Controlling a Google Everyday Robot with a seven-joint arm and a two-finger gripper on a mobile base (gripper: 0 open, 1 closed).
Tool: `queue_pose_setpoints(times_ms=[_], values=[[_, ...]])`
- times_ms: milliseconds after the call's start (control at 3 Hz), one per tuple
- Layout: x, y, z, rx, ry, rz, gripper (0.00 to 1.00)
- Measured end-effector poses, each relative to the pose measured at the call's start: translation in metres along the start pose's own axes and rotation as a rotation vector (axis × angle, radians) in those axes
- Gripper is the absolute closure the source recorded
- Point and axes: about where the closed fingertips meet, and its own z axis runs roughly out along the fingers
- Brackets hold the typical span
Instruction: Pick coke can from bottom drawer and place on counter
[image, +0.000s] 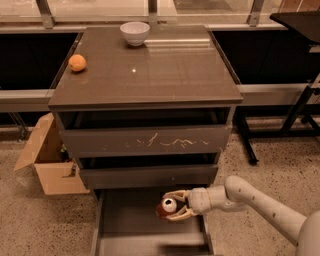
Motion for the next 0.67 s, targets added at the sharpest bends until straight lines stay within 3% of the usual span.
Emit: queue_pose_setpoints(times_ms=[667], values=[[-0.011,-0.0001,-0.0018,-0.006,-0.022,-0.011,1.0]])
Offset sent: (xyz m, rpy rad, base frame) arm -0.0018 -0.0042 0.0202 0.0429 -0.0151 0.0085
